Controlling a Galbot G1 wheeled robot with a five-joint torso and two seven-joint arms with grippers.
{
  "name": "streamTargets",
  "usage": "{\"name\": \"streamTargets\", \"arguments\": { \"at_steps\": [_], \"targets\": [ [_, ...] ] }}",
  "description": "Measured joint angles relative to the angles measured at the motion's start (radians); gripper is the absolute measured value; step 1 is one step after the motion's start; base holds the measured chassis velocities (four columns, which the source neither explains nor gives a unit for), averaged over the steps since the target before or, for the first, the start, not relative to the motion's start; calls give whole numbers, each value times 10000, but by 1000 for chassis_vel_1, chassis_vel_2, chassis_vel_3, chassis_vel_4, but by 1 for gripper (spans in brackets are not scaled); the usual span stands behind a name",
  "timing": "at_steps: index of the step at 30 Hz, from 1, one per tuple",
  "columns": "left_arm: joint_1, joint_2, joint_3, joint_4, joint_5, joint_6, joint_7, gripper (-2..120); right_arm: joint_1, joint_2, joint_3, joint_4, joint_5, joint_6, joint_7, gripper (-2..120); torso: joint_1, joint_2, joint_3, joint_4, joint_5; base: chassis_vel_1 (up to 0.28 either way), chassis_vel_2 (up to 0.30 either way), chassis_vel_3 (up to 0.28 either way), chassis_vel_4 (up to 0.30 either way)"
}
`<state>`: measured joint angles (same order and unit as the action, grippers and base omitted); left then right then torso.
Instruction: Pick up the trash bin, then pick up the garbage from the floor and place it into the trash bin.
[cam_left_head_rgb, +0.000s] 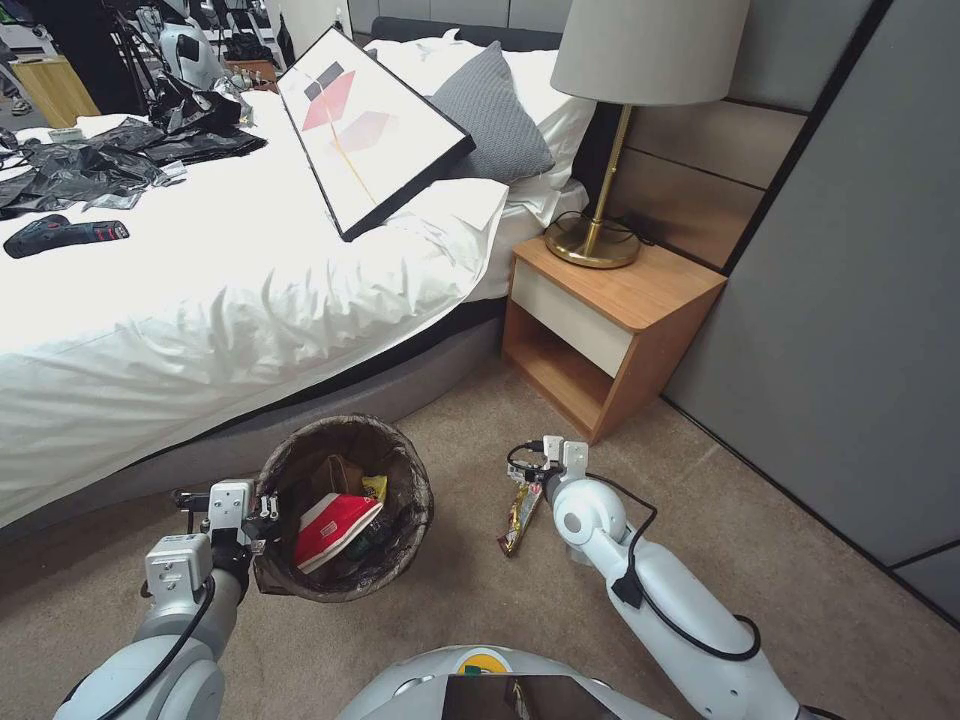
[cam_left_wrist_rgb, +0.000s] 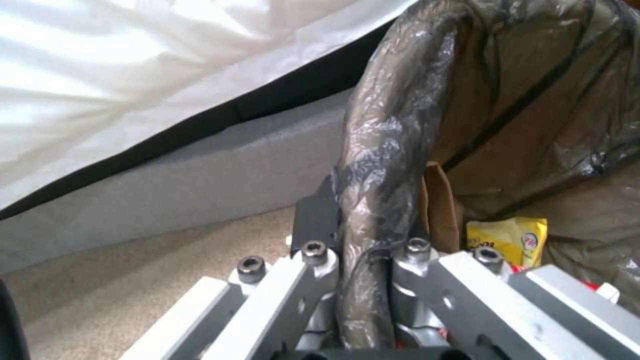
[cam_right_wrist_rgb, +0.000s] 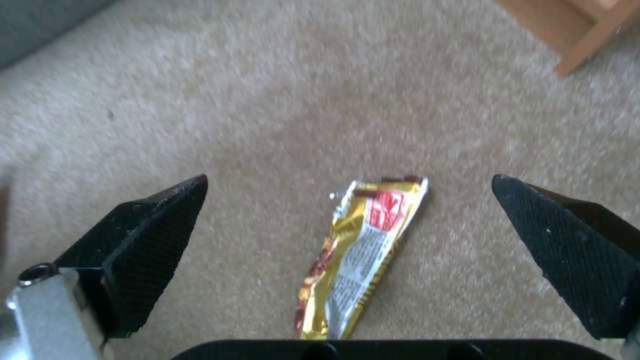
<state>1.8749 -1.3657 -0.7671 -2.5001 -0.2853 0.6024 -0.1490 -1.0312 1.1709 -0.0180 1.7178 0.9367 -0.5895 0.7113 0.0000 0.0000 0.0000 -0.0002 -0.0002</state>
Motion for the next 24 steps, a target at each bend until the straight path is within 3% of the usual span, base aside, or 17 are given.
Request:
{"name": "streamTargets", "arguments": {
  "at_steps": [12, 24],
  "targets": [
    [-31, -21, 14, 0, -35, 32, 9, 3, 101, 715, -196, -1042, 176, -275, 283, 100, 0, 0, 0, 1, 0, 0, 0, 0, 0],
    [-32, 13, -21, 0, -71, 32, 11, 3, 486, 1328, -493, -2006, 655, -498, 1450, 100, 0, 0, 0, 2, 1, 0, 0, 0, 0]
  ]
}}
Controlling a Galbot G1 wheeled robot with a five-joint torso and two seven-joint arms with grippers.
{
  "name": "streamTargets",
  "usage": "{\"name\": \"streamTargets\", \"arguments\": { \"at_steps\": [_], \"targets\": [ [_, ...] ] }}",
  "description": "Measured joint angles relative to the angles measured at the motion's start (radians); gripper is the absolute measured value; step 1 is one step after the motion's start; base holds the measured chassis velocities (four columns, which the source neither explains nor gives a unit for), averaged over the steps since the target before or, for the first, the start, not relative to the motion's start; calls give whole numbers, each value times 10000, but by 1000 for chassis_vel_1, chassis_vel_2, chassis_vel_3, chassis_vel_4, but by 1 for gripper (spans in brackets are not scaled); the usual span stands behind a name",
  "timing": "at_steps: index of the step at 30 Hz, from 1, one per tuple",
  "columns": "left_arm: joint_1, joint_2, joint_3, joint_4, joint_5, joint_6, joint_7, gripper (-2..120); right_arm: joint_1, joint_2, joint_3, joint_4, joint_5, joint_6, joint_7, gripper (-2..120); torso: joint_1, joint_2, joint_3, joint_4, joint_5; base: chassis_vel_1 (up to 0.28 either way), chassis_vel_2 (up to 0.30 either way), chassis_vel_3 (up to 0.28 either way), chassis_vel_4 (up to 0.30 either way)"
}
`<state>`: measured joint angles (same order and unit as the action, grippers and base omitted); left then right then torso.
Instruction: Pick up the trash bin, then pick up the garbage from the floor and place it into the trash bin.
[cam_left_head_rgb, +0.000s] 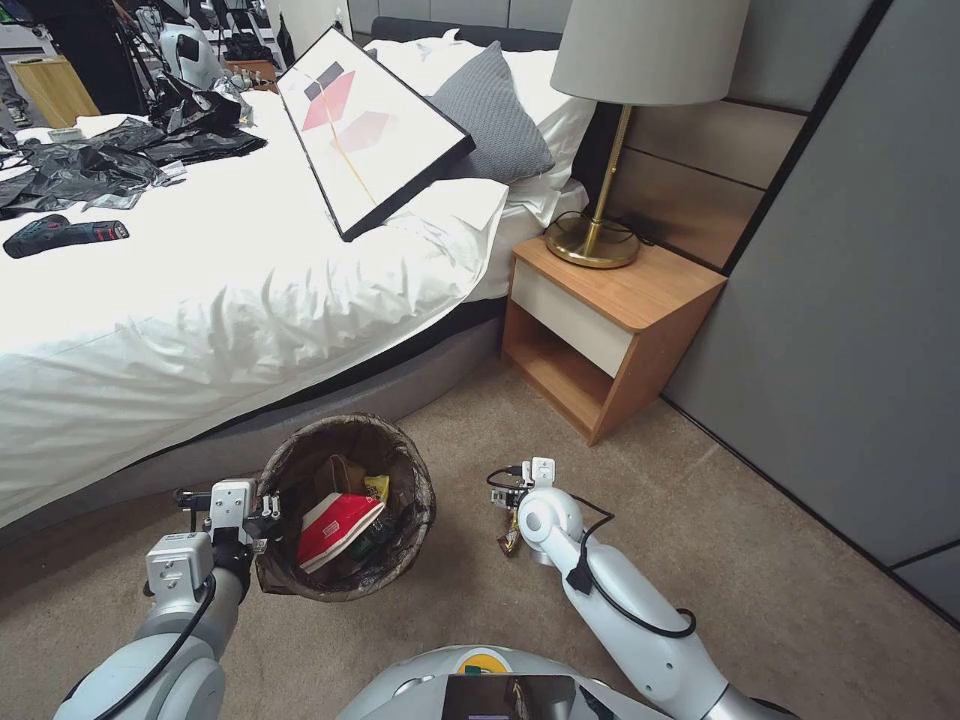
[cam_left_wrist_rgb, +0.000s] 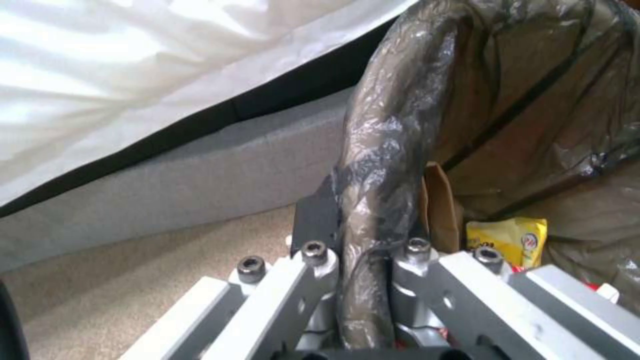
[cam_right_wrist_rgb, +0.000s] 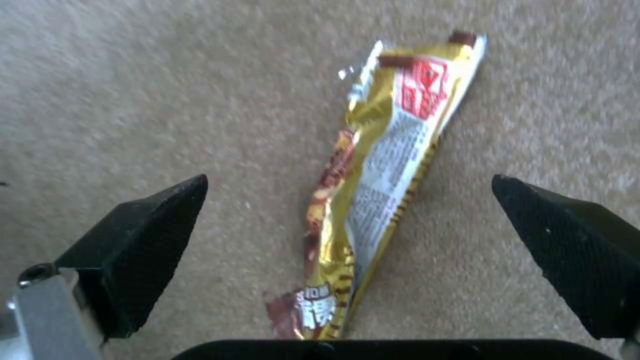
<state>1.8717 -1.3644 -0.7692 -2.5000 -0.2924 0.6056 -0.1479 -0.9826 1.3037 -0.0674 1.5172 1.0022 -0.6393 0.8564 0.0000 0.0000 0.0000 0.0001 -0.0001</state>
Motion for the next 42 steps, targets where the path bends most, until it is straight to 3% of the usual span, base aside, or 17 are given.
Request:
{"name": "streamTargets", "arguments": {
  "at_steps": [42],
  "targets": [
    [-40, -12, 64, 0, -69, 62, 25, 3, 584, 891, 51, -2144, -419, 217, 0, 100, 0, 0, 0, -1, 0, 0, 0, 0, 0]
  ]
}}
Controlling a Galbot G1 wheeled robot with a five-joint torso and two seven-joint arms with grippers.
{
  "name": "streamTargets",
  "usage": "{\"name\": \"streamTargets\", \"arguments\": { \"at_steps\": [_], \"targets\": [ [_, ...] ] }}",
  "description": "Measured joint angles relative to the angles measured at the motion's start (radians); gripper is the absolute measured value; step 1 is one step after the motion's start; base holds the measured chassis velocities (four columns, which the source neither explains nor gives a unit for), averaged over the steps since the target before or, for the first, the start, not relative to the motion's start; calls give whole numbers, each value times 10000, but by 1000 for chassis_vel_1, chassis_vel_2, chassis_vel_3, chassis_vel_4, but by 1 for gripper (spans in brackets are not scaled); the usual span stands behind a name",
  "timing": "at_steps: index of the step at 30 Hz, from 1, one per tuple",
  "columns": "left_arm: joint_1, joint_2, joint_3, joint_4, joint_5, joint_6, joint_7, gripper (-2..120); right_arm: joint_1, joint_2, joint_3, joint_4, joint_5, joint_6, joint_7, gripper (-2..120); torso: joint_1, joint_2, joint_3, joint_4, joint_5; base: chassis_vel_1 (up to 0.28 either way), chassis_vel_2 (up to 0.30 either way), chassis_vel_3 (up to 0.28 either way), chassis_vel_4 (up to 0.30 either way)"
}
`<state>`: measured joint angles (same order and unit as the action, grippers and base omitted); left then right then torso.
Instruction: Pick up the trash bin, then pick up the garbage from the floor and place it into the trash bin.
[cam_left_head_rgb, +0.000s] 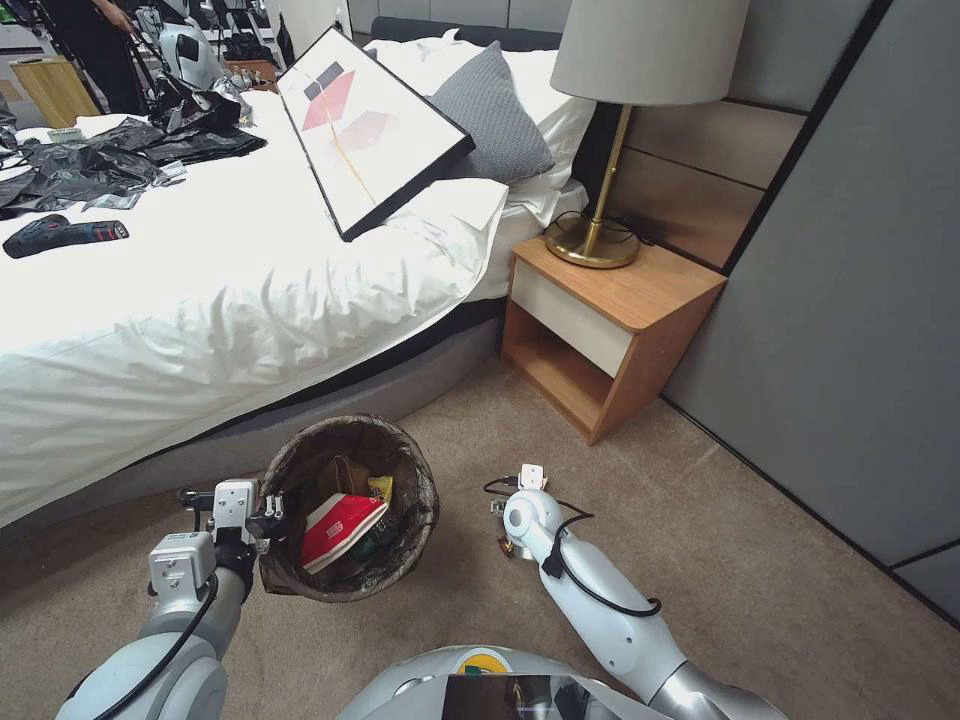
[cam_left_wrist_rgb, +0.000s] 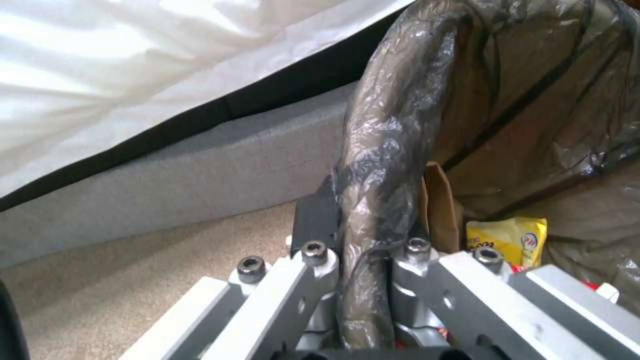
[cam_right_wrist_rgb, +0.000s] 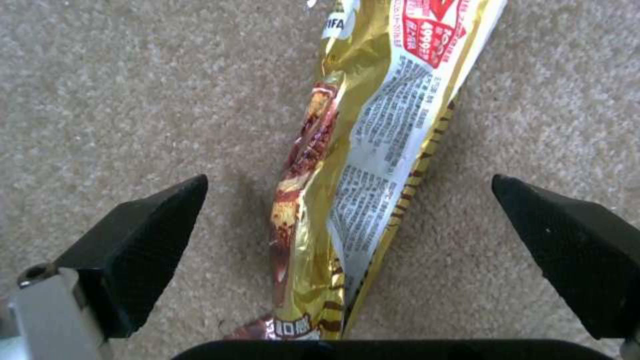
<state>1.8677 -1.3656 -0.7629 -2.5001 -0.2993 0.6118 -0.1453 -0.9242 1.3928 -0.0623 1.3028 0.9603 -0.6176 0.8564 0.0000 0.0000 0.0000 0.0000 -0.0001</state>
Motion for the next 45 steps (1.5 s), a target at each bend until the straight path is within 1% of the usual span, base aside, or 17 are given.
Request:
{"name": "streamTargets", "arguments": {
  "at_steps": [11, 14, 17, 18, 20, 21, 22, 25, 26, 28, 30, 31, 34, 37, 38, 41, 45],
  "targets": [
    [-44, 13, 1, 0, -89, 38, -3, 3, 63, 131, 48, -310, -164, 28, -140, 100, 0, 0, 0, 0, 0, 0, 0, 0, 0],
    [-46, 18, 0, 0, -97, 41, -5, 3, 64, 135, 52, -345, -182, 40, -180, 96, 0, 0, 0, 0, 0, 0, 0, 0, 0],
    [-43, 31, -4, 0, -110, 44, -6, 3, 56, 158, 70, -412, -213, 75, -242, 85, 0, 0, 0, 0, 0, 0, 0, 0, 0],
    [-43, 31, -4, 0, -110, 44, -6, 3, 56, 158, 70, -412, -213, 75, -242, 85, 0, 0, 0, 0, 0, 0, 0, 0, 0],
    [-36, 37, -9, 0, -113, 44, -8, 3, 45, 160, 73, -412, -213, 89, -252, 78, 0, 0, 0, 0, 0, 0, 0, 0, 0],
    [-23, 42, -24, 0, -113, 36, -9, 3, 35, 163, 78, -412, -209, 112, -255, 71, 0, 0, 0, 0, 0, 0, 0, 0, 0],
    [-23, 42, -24, 0, -113, 36, -9, 3, 35, 163, 78, -412, -209, 112, -255, 71, 0, 0, 0, 0, 0, 0, 0, 0, 0],
    [-15, 82, -47, 0, -113, 17, -13, 3, 44, 163, 101, -406, -198, 136, -276, 55, 0, 0, 0, 0, 1, 0, 0, 0, 0],
    [-15, 82, -47, 0, -113, 17, -13, 3, 44, 163, 101, -406, -198, 136, -276, 55, 0, 0, 0, 0, 1, 0, 0, 0, 0],
    [-15, 88, -47, 0, -113, 14, -14, 3, 66, 163, 129, -418, -197, 157, -307, 46, 0, 0, 0, 0, 1, 0, 0, 0, 0],
    [-13, 87, -44, 0, -114, 14, -14, 3, 68, 161, 136, -420, -196, 160, -313, 43, 0, 0, 0, 0, 1, 0, 0, 0, 0],
    [-12, 83, -33, 0, -114, 14, -19, 3, 72, 147, 148, -421, -190, 163, -347, 36, 0, 0, -1, 0, 1, 0, 0, 0, 0],
    [-14, 81, -28, 0, -114, 14, -22, 3, 75, 134, 158, -422, -190, 165, -375, 30, 0, 0, 0, 0, 0, 0, 0, 0, 0],
    [-19, 74, -24, 0, -115, 17, -29, 3, 87, 109, 194, -472, -191, 183, -465, 13, 0, 0, 0, 0, 1, 0, 0, 0, 0],
    [-19, 74, -24, 0, -115, 17, -29, 3, 87, 109, 194, -472, -191, 183, -465, 13, 0, 0, 0, 0, 1, 0, 0, 0, 0],
    [-16, 53, -23, 0, -115, 18, -29, 3, 107, 94, 231, -531, -206, 205, -584, 0, 0, 0, 0, 0, 1, 0, 0, 0, 0],
    [-13, 49, -23, 0, -115, 18, -30, 3, 127, 104, 270, -612, -285, 290, -748, 0, 0, 0, 0, 0, 1, 0, 0, 0, 0]
  ]
}}
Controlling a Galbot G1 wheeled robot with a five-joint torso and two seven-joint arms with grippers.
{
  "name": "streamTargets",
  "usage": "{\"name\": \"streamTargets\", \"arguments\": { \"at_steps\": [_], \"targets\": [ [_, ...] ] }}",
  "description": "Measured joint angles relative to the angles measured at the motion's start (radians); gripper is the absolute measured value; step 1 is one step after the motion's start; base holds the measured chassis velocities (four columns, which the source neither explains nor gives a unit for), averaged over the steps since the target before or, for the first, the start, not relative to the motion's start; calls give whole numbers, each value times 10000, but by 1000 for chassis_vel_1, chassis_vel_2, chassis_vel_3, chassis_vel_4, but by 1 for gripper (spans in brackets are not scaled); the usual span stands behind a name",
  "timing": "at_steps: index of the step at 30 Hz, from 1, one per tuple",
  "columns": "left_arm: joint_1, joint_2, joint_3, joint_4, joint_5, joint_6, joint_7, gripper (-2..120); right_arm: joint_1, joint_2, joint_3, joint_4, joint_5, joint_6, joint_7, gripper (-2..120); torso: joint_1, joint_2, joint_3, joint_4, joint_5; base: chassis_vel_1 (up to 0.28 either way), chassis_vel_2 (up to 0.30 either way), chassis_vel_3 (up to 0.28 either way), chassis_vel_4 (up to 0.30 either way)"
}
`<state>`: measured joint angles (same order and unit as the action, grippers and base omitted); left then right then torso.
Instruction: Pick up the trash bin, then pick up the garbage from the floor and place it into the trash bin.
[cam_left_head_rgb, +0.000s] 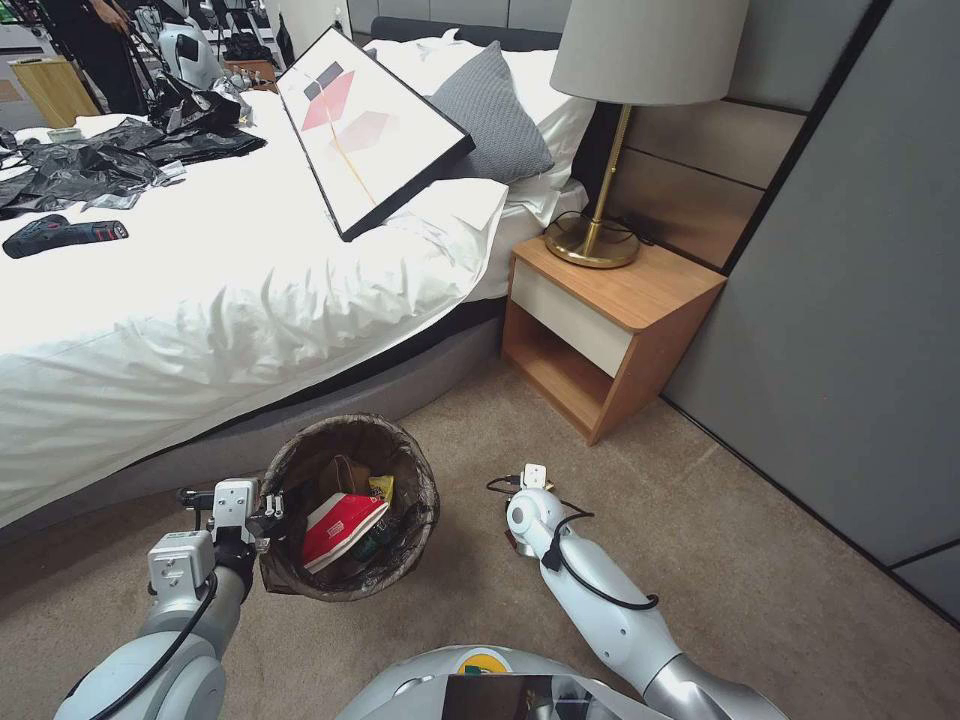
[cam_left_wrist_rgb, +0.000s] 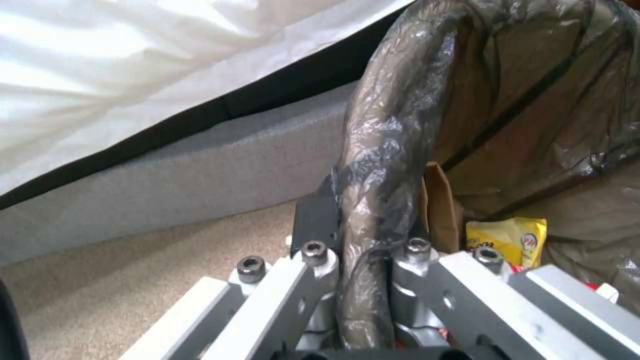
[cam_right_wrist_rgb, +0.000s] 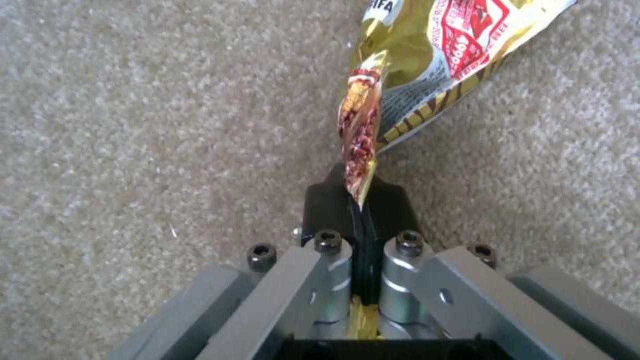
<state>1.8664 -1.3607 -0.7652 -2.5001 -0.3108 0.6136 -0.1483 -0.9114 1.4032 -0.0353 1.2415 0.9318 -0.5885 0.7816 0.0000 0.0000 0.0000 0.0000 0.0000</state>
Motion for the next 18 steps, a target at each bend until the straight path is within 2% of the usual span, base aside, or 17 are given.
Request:
{"name": "streamTargets", "arguments": {
  "at_steps": [5, 8, 11, 12, 15, 16, 18],
  "targets": [
    [5, -25, 6, 0, 0, 24, -1, 3, -33, -4, 39, 32, -249, 122, -266, 0, 0, 0, 0, 1, 0, 0, 0, 0, 0],
    [7, -27, 14, 0, -24, 54, -6, 3, -200, -215, 70, 562, -1055, 354, -742, 0, 0, 0, 0, 1, 2, 0, 0, 0, 0],
    [3, -6, 15, 0, -180, 104, -75, 3, -417, -716, 137, 1931, -1131, 452, -921, 0, 0, 0, 0, 0, 2, 0, 0, 0, 0],
    [3, -6, 15, 0, -180, 104, -75, 3, -417, -716, 137, 1931, -1131, 452, -921, 0, 0, 0, 0, 0, 2, 0, 0, 0, 0],
    [-2, 55, 21, 0, -314, 159, -118, 3, -506, -1279, 252, 3505, -1164, 701, -988, 0, 0, 0, 0, 0, 2, 0, 0, 0, 0],
    [-2, 55, 21, 0, -314, 159, -118, 3, -506, -1279, 252, 3505, -1164, 701, -988, 0, 0, 0, 0, 0, 2, 0, 0, 0, 0],
    [0, 113, 16, 0, -333, 165, -124, 3, -469, -1644, 344, 4409, -1068, 754, -1017, 0, 0, 0, 0, 0, -1, 0, 0, 0, 0]
  ]
}}
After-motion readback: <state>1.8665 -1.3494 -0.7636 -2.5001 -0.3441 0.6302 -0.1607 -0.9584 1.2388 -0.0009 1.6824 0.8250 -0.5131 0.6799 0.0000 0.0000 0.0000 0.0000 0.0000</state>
